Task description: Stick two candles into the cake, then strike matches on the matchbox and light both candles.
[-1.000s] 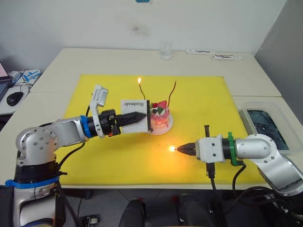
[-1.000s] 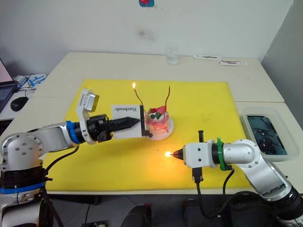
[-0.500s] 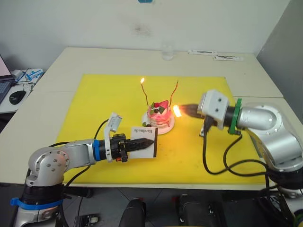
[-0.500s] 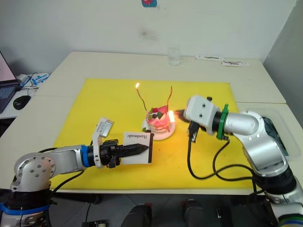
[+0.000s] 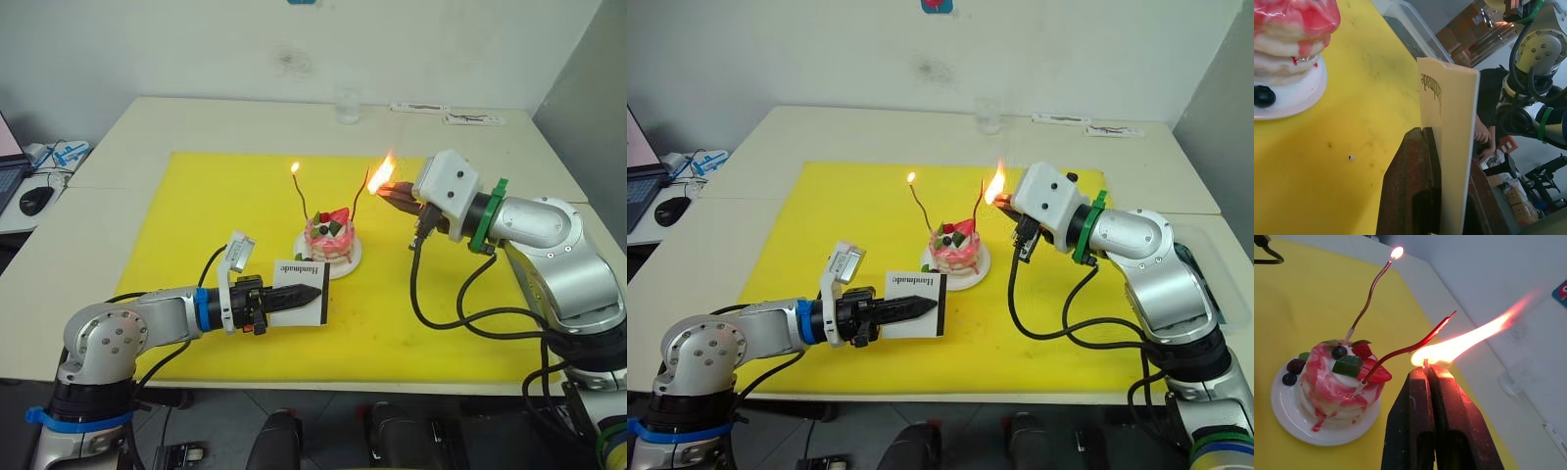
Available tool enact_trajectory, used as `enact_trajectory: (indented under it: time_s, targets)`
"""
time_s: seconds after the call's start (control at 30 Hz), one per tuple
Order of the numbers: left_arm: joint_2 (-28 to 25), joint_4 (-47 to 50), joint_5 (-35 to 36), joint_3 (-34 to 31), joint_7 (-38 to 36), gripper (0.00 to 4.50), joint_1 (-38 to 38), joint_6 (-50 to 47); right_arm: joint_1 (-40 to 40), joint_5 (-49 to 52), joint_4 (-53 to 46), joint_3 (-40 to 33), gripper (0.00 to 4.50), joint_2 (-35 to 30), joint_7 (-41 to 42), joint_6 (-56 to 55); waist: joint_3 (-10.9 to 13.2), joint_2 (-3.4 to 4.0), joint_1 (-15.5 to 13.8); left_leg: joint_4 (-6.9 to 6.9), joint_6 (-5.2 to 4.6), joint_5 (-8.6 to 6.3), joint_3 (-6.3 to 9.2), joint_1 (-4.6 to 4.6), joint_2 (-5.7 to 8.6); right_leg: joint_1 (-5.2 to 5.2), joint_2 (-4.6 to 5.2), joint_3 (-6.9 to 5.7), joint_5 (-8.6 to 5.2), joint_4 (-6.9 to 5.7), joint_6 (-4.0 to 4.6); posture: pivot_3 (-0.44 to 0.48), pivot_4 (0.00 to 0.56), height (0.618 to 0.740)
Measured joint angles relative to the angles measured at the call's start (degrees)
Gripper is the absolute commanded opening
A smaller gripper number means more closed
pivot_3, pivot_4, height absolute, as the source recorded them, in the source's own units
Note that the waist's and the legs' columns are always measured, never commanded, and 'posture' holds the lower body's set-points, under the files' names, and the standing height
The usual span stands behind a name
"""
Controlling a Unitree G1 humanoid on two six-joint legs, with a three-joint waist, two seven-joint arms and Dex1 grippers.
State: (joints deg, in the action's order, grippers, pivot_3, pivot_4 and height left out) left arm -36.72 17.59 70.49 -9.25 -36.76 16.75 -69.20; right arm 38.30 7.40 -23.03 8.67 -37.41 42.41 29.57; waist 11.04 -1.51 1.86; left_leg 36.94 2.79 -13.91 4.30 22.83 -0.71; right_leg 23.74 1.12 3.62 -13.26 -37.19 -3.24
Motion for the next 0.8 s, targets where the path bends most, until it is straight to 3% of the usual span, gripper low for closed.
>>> enact_trajectory:
  time_s: [0.8]
  targets:
    - [0.54,-0.48,-0.77,0.33,-0.31,0.0,0.45,0.37,1.12,-2.1,0.4,-0.47,0.04,-1.01,1.66,-4.1,0.0,0.0,0.0,-0.01,0.0,0.0,0.0,0.01,0.0,0.0,0.0,0.0,0.01,0.01,-0.02,0.0,0.15,0.74]
